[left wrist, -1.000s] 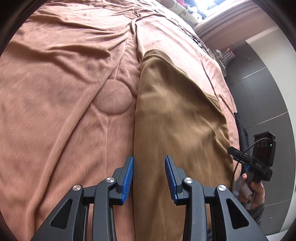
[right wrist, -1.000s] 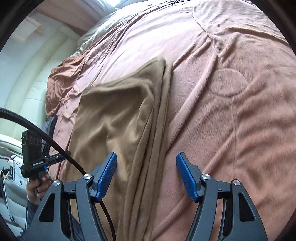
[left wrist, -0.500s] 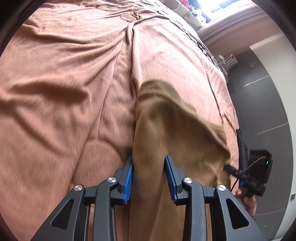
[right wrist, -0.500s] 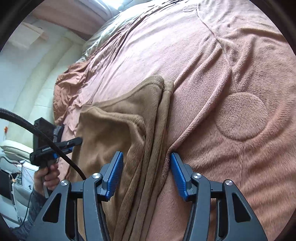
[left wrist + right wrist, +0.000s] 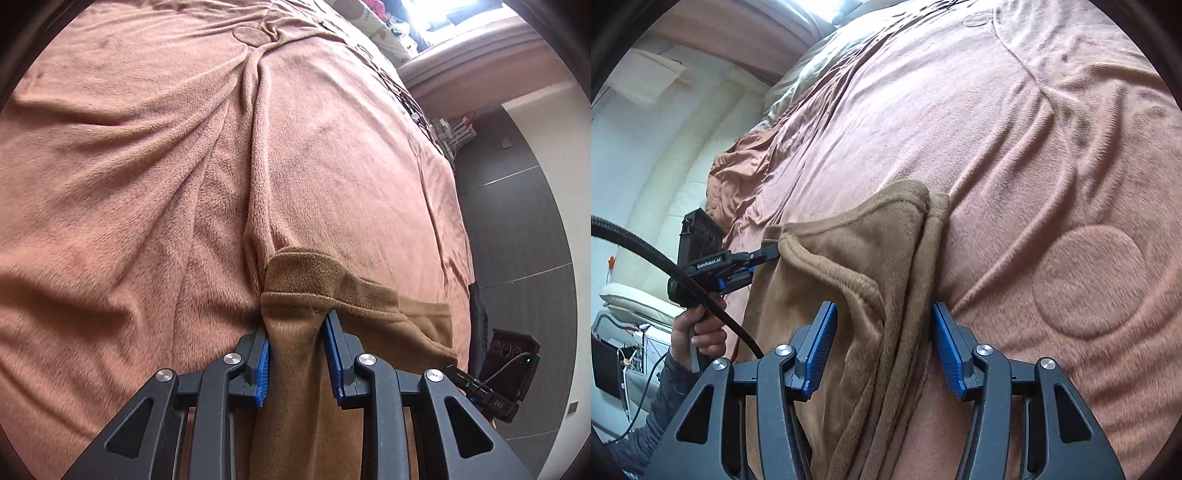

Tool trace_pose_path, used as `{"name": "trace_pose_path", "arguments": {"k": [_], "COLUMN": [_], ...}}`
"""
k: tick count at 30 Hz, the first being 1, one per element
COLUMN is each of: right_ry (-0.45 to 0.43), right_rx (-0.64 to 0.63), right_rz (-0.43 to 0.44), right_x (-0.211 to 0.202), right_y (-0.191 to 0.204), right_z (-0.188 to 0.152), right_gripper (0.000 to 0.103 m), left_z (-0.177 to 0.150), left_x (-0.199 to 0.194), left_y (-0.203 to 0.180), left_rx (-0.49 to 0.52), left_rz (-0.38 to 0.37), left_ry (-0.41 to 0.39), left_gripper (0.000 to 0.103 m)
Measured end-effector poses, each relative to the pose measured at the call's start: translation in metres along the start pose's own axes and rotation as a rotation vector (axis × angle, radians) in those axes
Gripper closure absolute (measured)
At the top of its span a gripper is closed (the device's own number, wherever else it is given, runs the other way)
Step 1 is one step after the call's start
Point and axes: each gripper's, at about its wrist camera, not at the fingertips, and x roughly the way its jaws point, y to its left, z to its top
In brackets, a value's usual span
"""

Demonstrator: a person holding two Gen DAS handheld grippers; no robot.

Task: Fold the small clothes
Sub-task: 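Close both tools on the end of the folded tan shirt, then lift the folded shirt with both tools and carry it to the grey stack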

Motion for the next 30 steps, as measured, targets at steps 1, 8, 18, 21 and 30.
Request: {"name": "trace_pose_path", "arguments": {"k": [1,8,18,21,30], "right_ry": [0.003,0.0,-0.08,-0.102,-0.179], "right_rx": [0.0,-0.018,-0.09,-0.111,-0.202], "right_rz": [0.001,-0.022,-0.033,-0.03,-0.028], "right_x": [0.002,-0.001,-0.039,-0.055,-0.102], "right_y": [0.001,0.012,0.053,0.063,0.1], "right_z": [0.001,0.003,-0.011,-0.02,-0.053], "right_gripper": [0.053,0.085,0.087,0.087,0.087], "left_z": [0.002,-0.002,-0.016,-0.025,-0.05], "left_x": [0.002,-0.01,-0.066,-0.086,-0.145], "left_y": [0.0,-0.003,-0.035,-0.046,-0.074], "left_rx": [-0.004,-0.003,0.074,0.096,0.14], "left_rz": [-0.006,-0.032,-0.09,-0.108,-0.173], "left_ry": [-0.001,-0.025,-0.098,-0.125,-0.198], "left_gripper": [0.076,0.094,0.097,0.098,0.098]}}
